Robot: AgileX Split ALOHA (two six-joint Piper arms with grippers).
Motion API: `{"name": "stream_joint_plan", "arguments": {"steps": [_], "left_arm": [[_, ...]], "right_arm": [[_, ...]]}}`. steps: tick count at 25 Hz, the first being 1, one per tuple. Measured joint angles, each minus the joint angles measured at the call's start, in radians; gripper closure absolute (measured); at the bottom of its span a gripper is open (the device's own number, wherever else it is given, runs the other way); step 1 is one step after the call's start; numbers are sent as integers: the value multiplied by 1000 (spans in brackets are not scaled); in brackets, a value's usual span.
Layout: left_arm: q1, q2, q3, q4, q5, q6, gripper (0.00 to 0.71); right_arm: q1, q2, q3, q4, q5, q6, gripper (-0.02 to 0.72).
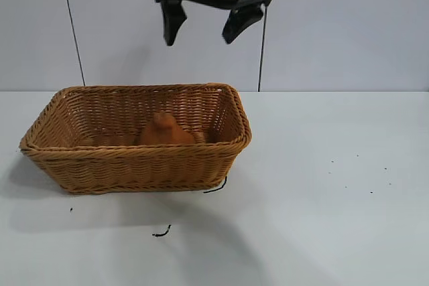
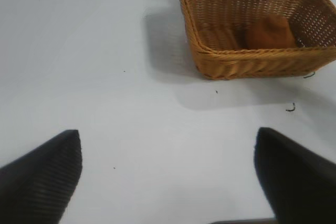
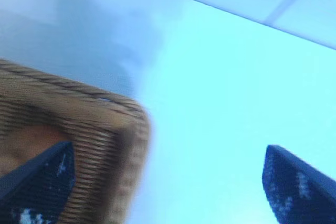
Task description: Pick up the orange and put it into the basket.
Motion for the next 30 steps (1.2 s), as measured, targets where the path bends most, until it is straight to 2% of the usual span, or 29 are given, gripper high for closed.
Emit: {"name": "stream_joint_plan", "arguments": {"steps": [10,16,21,30], "left_arm": [[0,0,0,0,-1,0,71],[0,0,0,0,-1,0,71],[0,0,0,0,-1,0,71],[0,0,0,0,-1,0,71]], "right_arm": [[-238,0,0,-7,84,0,9],[-291,-8,56,8,83,-10,9],[-294,-102,259,13,82,-39,8],[-294,-466,803,17,84,-45,8]]}}
